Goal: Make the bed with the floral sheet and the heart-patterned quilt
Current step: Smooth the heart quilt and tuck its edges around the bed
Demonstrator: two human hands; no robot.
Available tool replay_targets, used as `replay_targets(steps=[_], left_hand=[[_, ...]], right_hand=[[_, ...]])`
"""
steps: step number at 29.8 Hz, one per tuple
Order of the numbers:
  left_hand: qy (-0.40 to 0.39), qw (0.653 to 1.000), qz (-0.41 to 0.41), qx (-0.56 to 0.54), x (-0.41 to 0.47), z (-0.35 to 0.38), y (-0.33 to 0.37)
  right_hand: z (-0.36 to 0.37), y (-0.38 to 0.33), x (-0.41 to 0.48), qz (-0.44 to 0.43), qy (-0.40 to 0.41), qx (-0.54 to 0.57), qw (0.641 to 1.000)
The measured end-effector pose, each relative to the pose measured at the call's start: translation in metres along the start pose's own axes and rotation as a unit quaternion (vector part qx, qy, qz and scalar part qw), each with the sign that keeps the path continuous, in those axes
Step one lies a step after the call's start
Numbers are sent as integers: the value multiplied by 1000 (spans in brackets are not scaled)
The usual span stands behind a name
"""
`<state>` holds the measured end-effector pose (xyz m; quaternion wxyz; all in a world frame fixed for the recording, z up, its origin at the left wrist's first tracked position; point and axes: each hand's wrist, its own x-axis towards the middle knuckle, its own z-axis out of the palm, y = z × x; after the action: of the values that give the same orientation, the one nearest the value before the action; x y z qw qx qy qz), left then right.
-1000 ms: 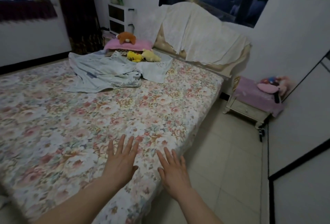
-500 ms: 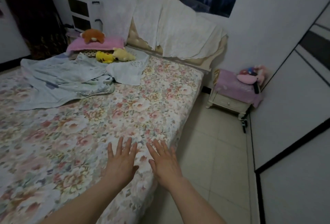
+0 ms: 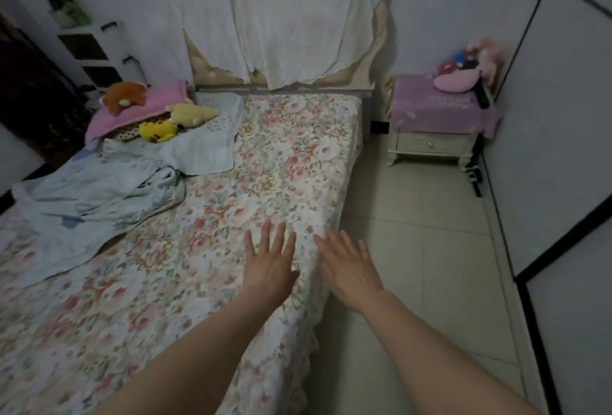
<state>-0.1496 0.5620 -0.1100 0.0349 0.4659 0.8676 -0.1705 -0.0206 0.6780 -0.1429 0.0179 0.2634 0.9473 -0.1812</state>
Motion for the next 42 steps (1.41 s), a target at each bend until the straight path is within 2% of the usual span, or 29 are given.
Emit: replay_targets(steps=[6, 11, 17, 20, 23, 26, 31, 33, 36, 38, 42], left_hand=[[-20, 999, 8, 26, 73, -10, 9], [-24, 997, 62, 45, 166, -20, 31], [-31, 991, 105, 80, 250, -36, 43], [-52, 980, 155, 118, 310, -40, 70], [-79, 972, 162, 150, 354, -45, 90], [-89, 968, 168, 165, 380, -45, 101], [-99, 953, 201, 203, 469, -50, 139], [-103, 950, 203, 214, 484, -49, 146], [-121, 935, 219, 252, 518, -36, 143], [-132, 921, 238, 278, 559, -26, 144], [-146, 908, 266, 287, 608, -11, 146]], right_hand=[[-20, 38, 59, 7, -28, 39, 999], [-30, 89, 117, 70, -21, 76, 994], [-34, 120, 164, 95, 4, 132, 987], [-22, 156, 194, 145, -2, 212, 967], [-21, 185, 222, 163, -27, 255, 953], [-26, 202, 242, 138, -42, 259, 955], [-18, 263, 298, 124, -10, 271, 955], [-11, 266, 305, 124, -20, 256, 958], [3, 267, 324, 138, -56, 297, 943], [15, 277, 352, 169, -70, 344, 921], [25, 294, 391, 189, -48, 353, 915]])
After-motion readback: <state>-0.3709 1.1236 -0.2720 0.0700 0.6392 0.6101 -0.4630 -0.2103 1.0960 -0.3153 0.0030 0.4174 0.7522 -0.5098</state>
